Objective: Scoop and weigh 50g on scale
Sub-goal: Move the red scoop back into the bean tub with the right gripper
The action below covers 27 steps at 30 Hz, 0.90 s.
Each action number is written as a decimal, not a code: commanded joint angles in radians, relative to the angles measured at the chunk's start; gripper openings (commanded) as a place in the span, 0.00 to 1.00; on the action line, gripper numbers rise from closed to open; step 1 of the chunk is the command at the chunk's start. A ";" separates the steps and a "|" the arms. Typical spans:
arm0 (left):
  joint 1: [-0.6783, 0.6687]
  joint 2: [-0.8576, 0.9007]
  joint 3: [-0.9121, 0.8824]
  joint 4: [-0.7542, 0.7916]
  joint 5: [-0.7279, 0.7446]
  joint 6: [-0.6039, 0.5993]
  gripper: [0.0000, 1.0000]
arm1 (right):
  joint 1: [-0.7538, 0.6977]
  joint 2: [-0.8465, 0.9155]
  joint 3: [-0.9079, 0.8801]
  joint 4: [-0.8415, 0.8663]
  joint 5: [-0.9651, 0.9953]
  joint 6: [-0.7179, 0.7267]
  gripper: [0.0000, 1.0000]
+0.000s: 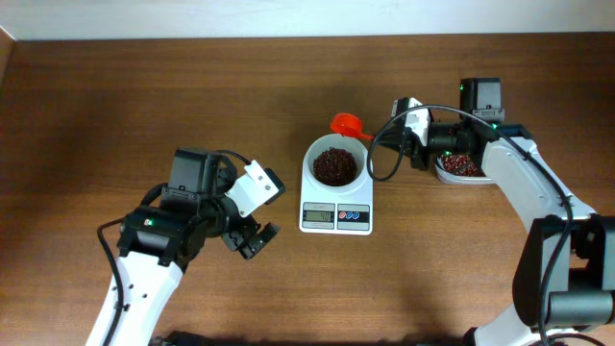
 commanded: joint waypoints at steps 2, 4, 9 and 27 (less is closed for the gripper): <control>0.003 -0.008 0.015 0.002 0.000 0.012 0.99 | 0.004 -0.010 0.006 -0.008 0.063 -0.007 0.04; 0.003 -0.008 0.015 0.002 0.000 0.012 0.99 | 0.005 -0.014 0.007 0.000 -0.122 -0.007 0.04; 0.003 -0.008 0.015 0.002 0.000 0.012 0.99 | -0.151 -0.063 0.011 0.011 -0.045 0.266 0.04; 0.003 -0.008 0.015 0.002 0.000 0.012 0.99 | -0.321 -0.221 0.058 -0.514 0.959 0.946 0.04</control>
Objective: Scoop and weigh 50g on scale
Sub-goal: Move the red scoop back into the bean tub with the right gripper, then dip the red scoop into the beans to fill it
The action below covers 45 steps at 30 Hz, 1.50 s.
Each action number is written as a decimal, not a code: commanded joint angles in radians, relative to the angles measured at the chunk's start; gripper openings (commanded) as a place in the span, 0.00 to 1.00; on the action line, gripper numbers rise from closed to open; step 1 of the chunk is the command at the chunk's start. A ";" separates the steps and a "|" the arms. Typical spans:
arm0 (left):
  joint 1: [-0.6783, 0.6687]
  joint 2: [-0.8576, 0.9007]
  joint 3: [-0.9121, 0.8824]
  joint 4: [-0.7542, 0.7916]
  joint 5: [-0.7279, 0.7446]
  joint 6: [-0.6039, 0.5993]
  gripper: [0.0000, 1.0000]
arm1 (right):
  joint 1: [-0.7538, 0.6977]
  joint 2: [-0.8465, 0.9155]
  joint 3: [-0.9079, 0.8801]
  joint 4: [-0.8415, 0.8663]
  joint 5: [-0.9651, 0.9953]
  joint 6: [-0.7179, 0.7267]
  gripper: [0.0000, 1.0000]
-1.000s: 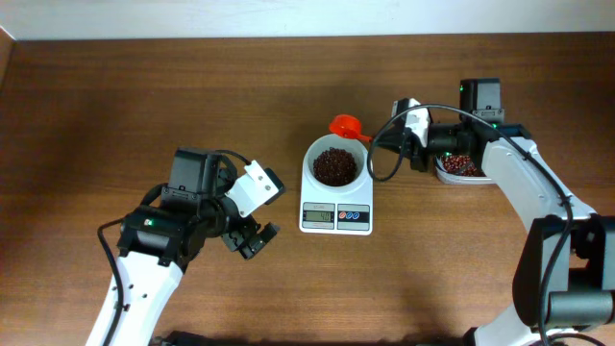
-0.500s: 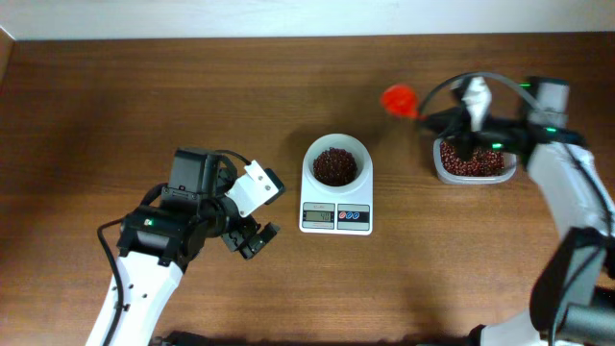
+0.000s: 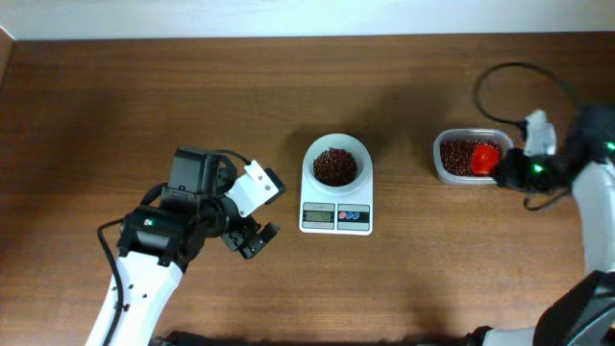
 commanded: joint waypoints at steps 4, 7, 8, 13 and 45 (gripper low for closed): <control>0.003 -0.008 0.014 0.001 0.000 0.012 0.99 | 0.106 0.010 0.090 0.011 0.305 0.061 0.04; 0.003 -0.008 0.014 0.002 0.000 0.012 0.99 | 0.107 0.086 0.095 0.002 0.298 0.060 0.04; 0.003 -0.008 0.014 0.001 0.000 0.012 0.99 | 0.107 0.101 0.095 0.000 0.298 0.060 0.04; 0.003 -0.008 0.014 0.001 0.000 0.012 0.99 | 0.107 0.111 0.095 -0.008 0.285 0.033 0.04; 0.003 -0.008 0.014 0.001 0.000 0.012 0.99 | -0.166 0.419 0.097 -0.058 -0.503 -0.204 0.04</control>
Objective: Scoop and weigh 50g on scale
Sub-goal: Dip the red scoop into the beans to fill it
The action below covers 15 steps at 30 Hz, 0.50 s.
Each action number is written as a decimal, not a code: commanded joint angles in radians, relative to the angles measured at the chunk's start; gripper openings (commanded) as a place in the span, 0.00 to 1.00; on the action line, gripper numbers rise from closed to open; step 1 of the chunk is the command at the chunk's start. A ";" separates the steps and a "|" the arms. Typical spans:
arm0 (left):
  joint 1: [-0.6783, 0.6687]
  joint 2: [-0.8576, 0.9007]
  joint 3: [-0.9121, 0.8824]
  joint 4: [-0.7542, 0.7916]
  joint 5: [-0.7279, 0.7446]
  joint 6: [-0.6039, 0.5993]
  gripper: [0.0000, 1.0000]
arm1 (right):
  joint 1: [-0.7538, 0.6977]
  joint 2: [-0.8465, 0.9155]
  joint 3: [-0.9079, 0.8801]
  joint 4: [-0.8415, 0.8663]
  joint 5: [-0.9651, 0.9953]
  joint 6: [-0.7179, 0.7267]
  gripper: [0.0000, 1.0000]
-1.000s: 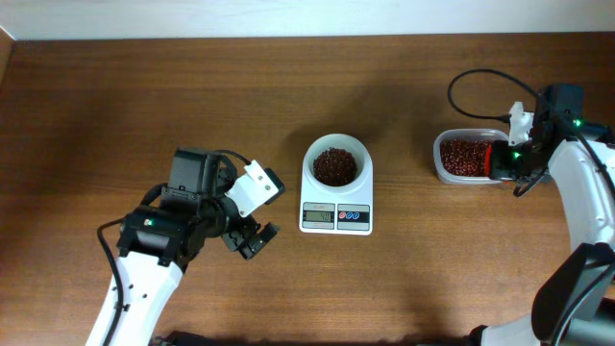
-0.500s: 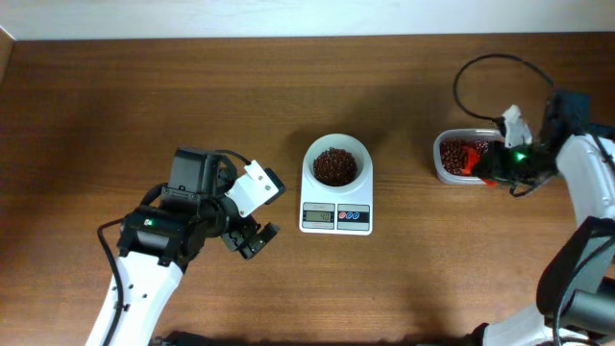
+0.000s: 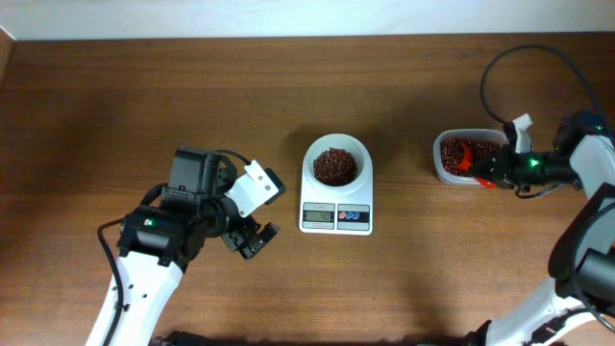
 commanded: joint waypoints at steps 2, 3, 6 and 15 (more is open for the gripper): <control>0.003 -0.008 0.014 0.001 0.000 0.012 0.99 | -0.092 0.028 -0.012 -0.051 -0.080 -0.077 0.04; 0.003 -0.008 0.014 0.001 0.000 0.012 0.99 | -0.111 0.028 -0.012 -0.085 -0.112 -0.119 0.04; 0.003 -0.008 0.014 0.001 0.000 0.012 0.99 | -0.166 0.028 -0.012 -0.114 -0.151 -0.129 0.04; 0.003 -0.008 0.014 0.001 0.000 0.012 0.99 | -0.243 0.028 -0.012 -0.175 -0.219 -0.228 0.04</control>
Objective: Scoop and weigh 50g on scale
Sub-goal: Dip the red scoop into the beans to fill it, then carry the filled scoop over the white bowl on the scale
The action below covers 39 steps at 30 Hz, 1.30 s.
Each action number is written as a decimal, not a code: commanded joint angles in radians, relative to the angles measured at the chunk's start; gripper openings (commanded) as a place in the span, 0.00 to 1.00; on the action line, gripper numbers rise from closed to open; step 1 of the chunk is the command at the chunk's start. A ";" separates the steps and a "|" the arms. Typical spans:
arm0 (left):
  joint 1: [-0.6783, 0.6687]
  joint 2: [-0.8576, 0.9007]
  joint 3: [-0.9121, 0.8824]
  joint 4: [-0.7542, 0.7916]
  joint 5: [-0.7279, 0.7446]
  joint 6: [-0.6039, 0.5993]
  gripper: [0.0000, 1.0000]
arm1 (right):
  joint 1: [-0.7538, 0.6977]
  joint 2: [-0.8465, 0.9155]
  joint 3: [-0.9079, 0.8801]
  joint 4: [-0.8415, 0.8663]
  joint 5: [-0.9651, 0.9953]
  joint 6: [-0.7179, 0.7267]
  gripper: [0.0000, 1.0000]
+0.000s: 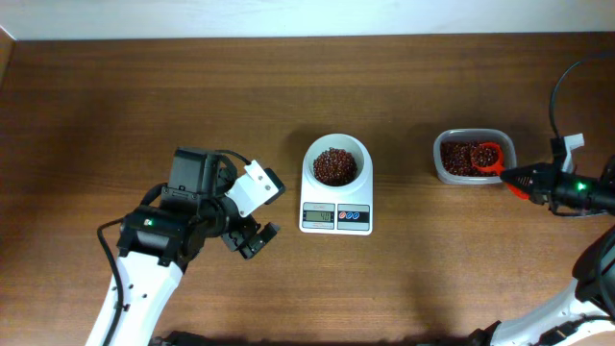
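A white bowl (335, 161) of dark red beans stands on the white digital scale (335, 218) at mid-table. To the right sits a clear container (443, 169) holding more beans. The red scoop (487, 155) is over the container's right side, cup up, with dark beans showing inside it. Its handle runs down-right into my right gripper (520, 180), which is shut on it just outside the container's right edge. My left gripper (259, 240) hangs open and empty over the table, left of the scale.
The left arm's body (183, 221) fills the lower left of the wooden table. A black cable (557, 91) loops above the right arm at the right edge. The scale's display faces the table's front edge.
The right gripper has moved right with the scoop. The cup was low in the container's left part; now it is at the right side with beans in it. The left arm has not moved.
The right gripper first held the red scoop just behind the bowl on the scale. Then it was over the bean container at the right. Then the scoop lay low among the beans, and now its cup is at the container's right side, holding beans.
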 commanded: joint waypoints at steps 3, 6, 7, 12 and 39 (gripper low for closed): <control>0.003 -0.008 0.014 0.001 0.000 0.012 0.99 | -0.008 0.013 -0.006 -0.061 -0.062 -0.195 0.04; 0.003 -0.008 0.014 0.001 0.000 0.012 0.99 | -0.008 0.013 -0.006 -0.087 -0.090 -0.250 0.04; 0.003 -0.008 0.014 0.001 0.000 0.012 0.99 | -0.008 0.013 -0.006 -0.078 -0.051 -0.262 0.04; 0.003 -0.008 0.014 0.001 0.000 0.012 0.99 | -0.008 0.013 -0.005 -0.008 0.046 -0.080 0.04; 0.003 -0.008 0.014 0.001 0.000 0.012 0.99 | 0.288 0.013 -0.005 -0.026 -0.326 -0.079 0.04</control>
